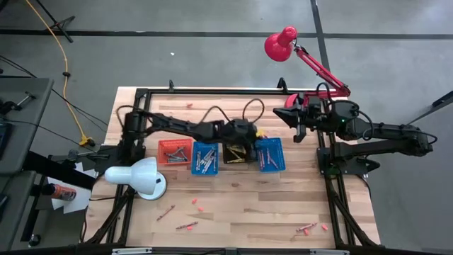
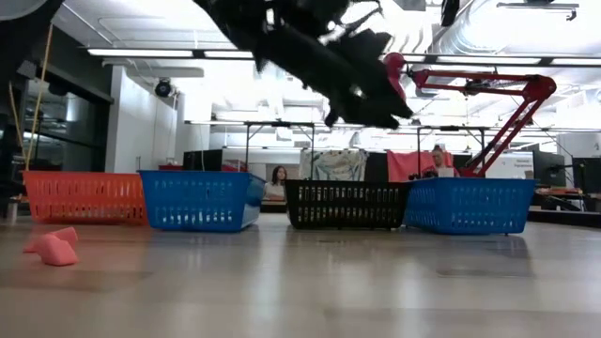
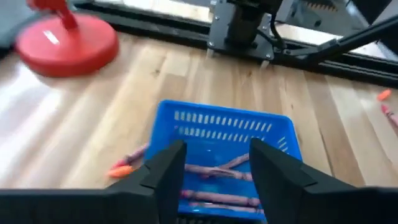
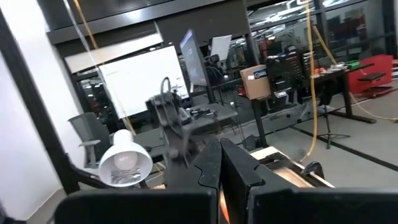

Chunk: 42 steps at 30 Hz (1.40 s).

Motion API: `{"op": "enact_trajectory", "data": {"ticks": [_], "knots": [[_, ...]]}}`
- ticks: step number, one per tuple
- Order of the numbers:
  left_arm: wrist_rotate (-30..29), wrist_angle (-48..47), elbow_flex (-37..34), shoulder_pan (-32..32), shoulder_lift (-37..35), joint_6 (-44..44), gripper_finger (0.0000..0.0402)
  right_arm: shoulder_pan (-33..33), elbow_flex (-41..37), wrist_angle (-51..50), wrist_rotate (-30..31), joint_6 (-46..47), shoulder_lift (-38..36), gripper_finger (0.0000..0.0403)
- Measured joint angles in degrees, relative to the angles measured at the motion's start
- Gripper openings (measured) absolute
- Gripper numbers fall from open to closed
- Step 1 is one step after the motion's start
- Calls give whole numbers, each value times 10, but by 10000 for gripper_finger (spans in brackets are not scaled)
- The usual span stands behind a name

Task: Sort crayons
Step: Put the pink crayon into the right blue bin

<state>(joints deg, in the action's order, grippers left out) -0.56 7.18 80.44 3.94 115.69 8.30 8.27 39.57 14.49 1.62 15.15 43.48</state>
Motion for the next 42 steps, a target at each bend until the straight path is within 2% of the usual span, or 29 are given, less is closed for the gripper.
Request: {"op": "enact_trajectory", "data": {"ticks": [5,8,13,19,24,30,36,42], "knots": [[1,-77,-3,6,-77,-45,172,0,0,0,41,-1,0,0],[-1,-60,-40,6,-134,-54,172,0,0,0,63,0,0,0],[-17,-5,-167,9,-249,-24,172,0,0,0,74,0,0,0],[-19,122,-342,4,-408,41,172,0,0,-5,73,-1,0,0],[-22,170,-419,2,-518,70,172,0,-1,-17,68,-2,0,0],[-55,168,-433,2,-581,80,172,0,-1,-25,65,-7,1,0],[-76,170,-433,2,-586,81,172,0,-1,-28,65,-37,1,0],[-75,169,-433,2,-582,91,172,0,-1,-34,65,2,1,0]]}}
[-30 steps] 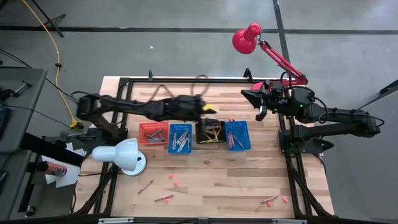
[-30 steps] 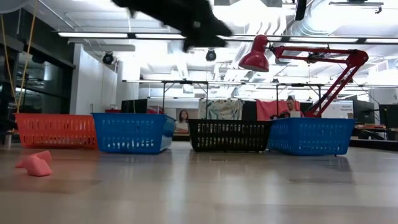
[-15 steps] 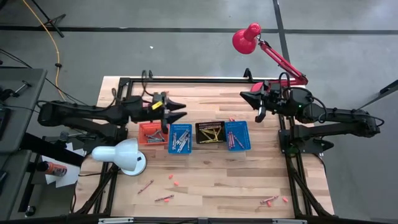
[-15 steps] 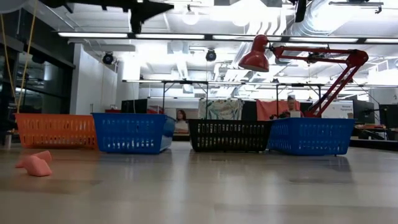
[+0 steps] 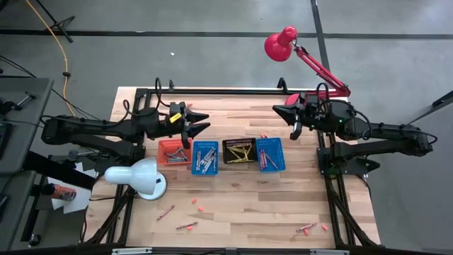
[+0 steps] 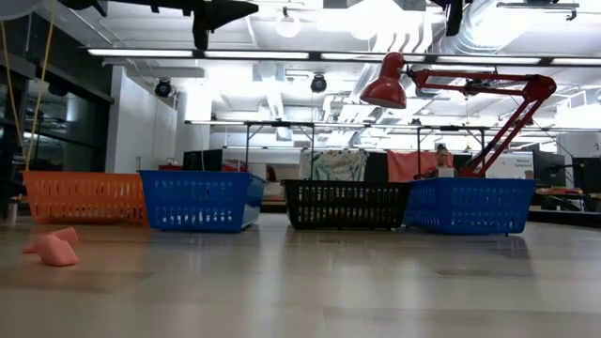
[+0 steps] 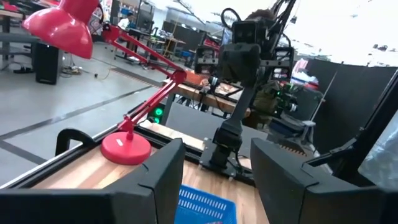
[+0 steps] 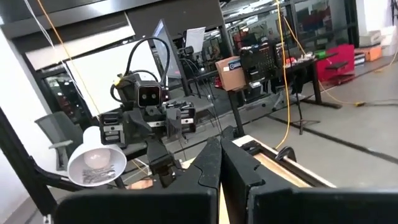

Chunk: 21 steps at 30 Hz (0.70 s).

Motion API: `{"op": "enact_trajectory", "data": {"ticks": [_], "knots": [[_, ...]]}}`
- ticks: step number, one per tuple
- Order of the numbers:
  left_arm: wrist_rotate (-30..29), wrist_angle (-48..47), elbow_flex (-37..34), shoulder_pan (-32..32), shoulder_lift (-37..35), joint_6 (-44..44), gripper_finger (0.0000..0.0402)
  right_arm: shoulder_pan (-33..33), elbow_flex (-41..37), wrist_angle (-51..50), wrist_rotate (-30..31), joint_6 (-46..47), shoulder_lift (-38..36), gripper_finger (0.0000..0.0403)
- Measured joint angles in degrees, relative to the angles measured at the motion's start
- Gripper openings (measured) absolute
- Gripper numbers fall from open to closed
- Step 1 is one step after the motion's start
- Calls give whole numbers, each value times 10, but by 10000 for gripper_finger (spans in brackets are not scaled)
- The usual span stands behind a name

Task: Sort crayons
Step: Put the pink crayon into the right blue bin

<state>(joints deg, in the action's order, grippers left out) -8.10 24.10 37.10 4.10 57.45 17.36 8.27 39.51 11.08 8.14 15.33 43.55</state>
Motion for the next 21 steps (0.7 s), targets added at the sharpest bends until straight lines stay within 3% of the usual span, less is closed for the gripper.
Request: {"op": "enact_trajectory", "data": {"ticks": [6,8,12,14,21], "knots": [[0,-3,0,0,0,4,172,-3,0,-10,-12,56,0,0],[0,-3,0,0,0,10,172,-7,0,-28,-58,118,4,0],[0,-3,0,0,0,10,172,-38,0,-86,-213,227,24,0],[0,-3,0,0,0,10,172,-79,0,-131,-245,293,41,0],[0,-3,0,0,0,10,172,-292,11,-290,-249,434,114,18]]}}
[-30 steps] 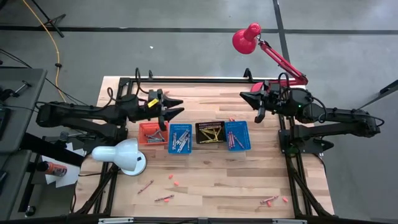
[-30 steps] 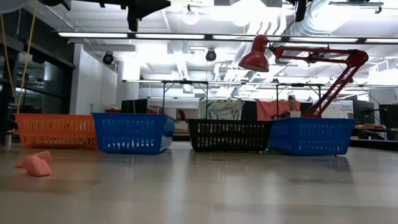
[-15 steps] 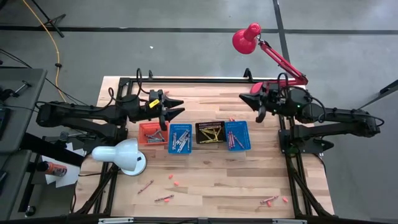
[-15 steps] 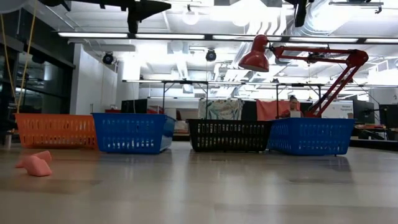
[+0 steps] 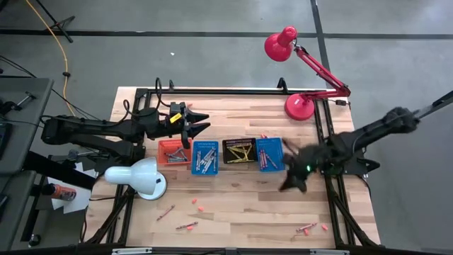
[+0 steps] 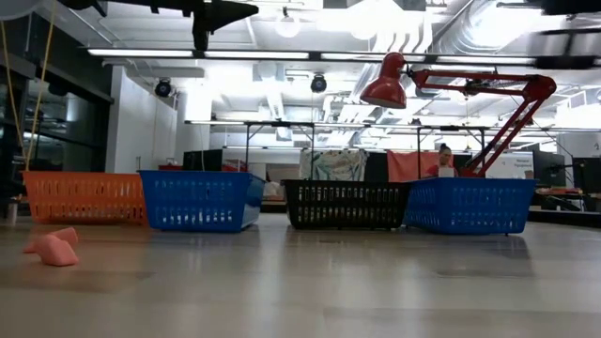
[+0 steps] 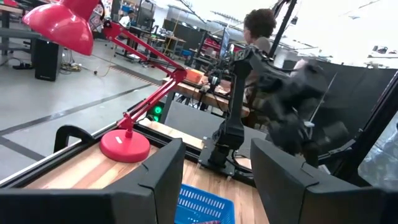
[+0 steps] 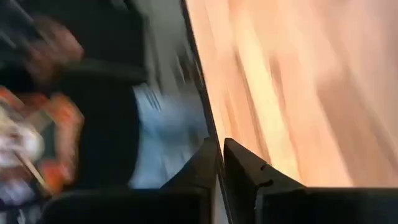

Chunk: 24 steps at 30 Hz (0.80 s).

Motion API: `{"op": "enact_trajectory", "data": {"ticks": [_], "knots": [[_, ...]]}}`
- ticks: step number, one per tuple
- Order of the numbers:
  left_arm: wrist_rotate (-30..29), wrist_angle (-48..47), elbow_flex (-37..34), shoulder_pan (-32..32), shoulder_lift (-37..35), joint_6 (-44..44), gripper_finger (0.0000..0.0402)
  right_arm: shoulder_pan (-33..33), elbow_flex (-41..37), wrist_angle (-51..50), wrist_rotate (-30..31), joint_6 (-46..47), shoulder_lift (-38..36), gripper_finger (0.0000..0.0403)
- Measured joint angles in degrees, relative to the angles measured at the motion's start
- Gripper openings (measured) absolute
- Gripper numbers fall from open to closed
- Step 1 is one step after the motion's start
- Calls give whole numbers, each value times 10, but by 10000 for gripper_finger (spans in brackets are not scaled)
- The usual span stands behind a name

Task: Sort crayons
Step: Put the pink crayon into the right blue bin

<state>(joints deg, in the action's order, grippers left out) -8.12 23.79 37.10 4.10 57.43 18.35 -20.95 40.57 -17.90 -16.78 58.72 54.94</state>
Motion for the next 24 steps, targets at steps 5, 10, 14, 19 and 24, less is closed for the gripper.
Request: {"op": "enact_trajectory", "data": {"ticks": [5,10,14,19,24], "knots": [[0,0,0,0,0,0,172,-152,40,-131,-3,46,69,58],[0,0,0,0,0,0,172,-281,80,-201,4,41,152,118],[0,0,0,0,0,-4,172,-343,107,-232,70,14,216,160],[0,0,0,0,0,-5,172,-384,124,-229,88,4,290,190],[0,-4,0,0,0,-4,172,-407,141,-230,88,-12,362,194]]}}
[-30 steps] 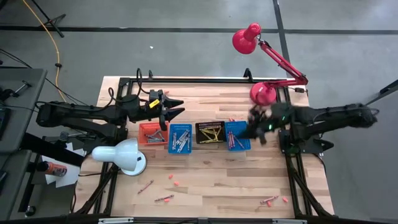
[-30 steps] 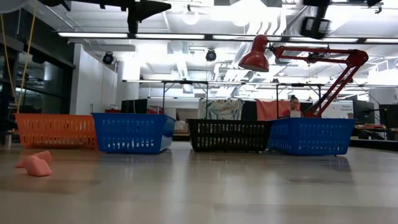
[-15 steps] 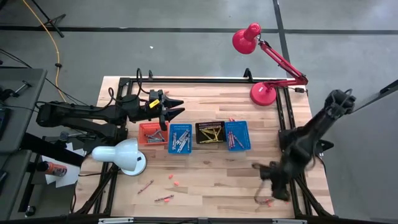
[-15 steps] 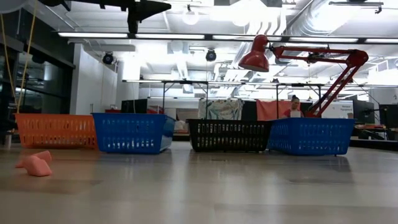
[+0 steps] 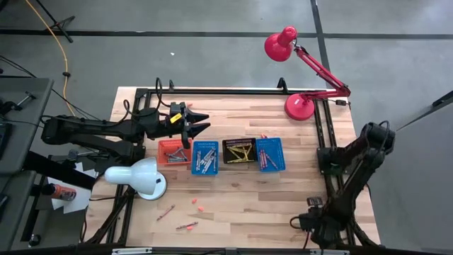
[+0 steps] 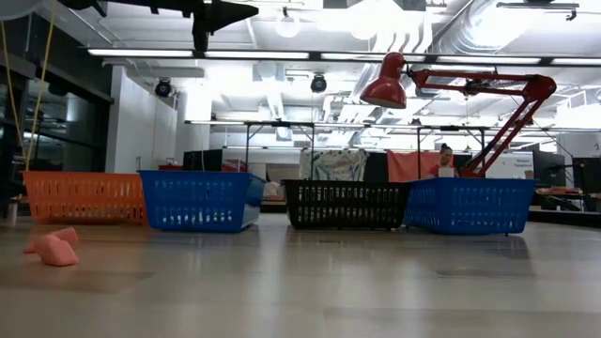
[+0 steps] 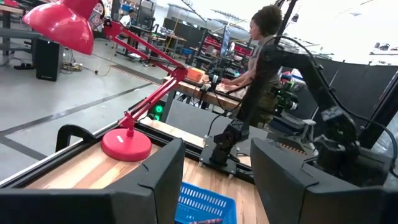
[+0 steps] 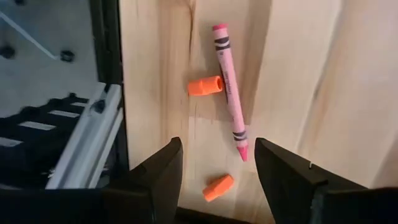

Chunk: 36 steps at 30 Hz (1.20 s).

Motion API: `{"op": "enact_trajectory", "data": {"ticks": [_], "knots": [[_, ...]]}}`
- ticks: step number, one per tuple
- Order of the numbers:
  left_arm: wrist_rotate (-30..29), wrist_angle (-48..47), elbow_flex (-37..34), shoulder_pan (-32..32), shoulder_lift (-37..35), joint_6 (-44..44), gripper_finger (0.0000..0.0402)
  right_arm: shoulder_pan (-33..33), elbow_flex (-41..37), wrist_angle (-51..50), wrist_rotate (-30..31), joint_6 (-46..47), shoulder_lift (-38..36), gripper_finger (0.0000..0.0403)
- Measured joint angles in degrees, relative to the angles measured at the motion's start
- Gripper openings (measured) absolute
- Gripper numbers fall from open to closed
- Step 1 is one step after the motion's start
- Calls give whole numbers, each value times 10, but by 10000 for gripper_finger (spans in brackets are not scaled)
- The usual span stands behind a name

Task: Sort crayons
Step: Put the pink crayon into the right blue bin

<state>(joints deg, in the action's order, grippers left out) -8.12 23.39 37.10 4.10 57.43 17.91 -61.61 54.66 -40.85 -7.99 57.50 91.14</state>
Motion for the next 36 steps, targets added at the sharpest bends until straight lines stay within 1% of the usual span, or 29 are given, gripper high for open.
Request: {"op": "enact_trajectory", "data": {"ticks": [4,7,11,15,20,23,25,28,29,30,33,36], "knots": [[0,0,0,0,0,0,172,-8,15,1,1,-1,46,188],[0,0,0,0,0,0,172,-12,24,2,15,-1,74,179],[0,0,0,0,0,1,172,-11,31,-1,31,6,103,162],[0,0,0,0,0,1,172,-11,38,-8,32,7,121,145],[0,0,0,0,0,2,172,-11,38,-19,33,19,135,127],[0,0,0,0,0,2,172,-11,38,-28,38,26,135,106],[-1,0,0,0,0,2,172,-11,38,-33,38,26,136,81],[-1,0,0,0,0,2,172,-10,37,-37,37,25,136,28],[-1,0,0,0,0,2,172,-10,37,-37,35,25,135,16],[-1,0,0,0,0,2,172,-10,37,-37,34,25,135,11],[-2,0,0,0,0,5,172,-9,36,-39,28,25,132,14],[-2,0,0,0,0,5,172,-4,43,-59,23,25,118,5]]}}
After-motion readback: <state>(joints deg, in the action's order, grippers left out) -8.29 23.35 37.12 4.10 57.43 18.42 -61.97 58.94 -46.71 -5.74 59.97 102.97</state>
